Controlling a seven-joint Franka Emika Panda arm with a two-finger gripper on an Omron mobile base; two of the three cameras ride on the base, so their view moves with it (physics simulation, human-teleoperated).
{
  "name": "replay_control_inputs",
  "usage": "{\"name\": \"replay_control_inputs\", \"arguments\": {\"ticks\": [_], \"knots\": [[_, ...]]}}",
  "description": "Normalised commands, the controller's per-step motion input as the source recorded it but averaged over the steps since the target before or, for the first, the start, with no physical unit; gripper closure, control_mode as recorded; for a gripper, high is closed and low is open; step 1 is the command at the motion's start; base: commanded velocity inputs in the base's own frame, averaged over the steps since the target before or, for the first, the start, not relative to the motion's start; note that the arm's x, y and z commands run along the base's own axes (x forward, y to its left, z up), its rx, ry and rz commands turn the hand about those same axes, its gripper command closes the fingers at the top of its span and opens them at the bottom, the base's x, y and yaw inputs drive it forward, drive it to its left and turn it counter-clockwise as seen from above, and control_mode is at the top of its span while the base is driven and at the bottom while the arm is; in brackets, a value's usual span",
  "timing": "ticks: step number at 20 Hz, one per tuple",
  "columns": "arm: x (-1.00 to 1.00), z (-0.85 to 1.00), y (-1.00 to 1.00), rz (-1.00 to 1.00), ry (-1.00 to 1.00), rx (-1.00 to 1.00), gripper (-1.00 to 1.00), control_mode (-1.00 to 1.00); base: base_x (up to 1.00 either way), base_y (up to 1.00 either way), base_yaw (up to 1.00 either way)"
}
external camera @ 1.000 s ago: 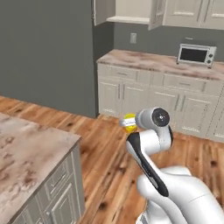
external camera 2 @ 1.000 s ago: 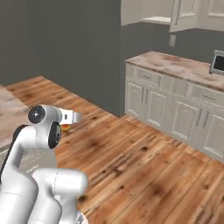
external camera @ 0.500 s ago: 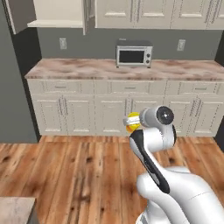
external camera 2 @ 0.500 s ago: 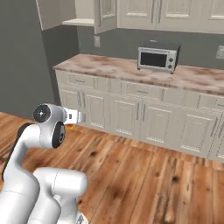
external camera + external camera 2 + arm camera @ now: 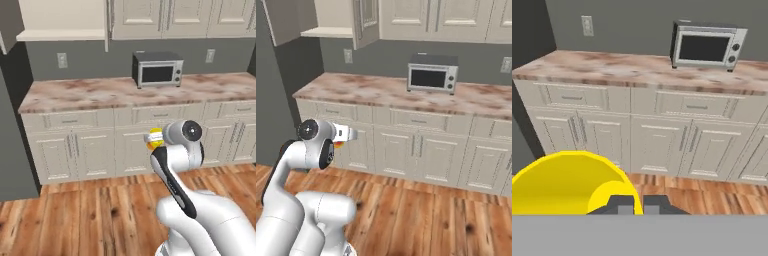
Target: Move the cup from next to the sink to the open cabinet. Then, move the bowl with the bell pepper to the fridge to clear the area for faucet cleaning.
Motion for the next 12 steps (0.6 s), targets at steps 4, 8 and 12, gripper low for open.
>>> {"name": "replay_control_inputs", "arguments": {"ticks": [4,8,12], "knots": [[0.0,0.0,0.0,0.0,0.0,0.0,1.0,1.0,1.0,1.0,-0.31],[0.0,0.0,0.0,0.0,0.0,0.0,1.0,1.0,1.0,1.0,-0.32],[0.0,0.0,0.0,0.0,0.0,0.0,1.0,1.0,1.0,1.0,-0.29]]}}
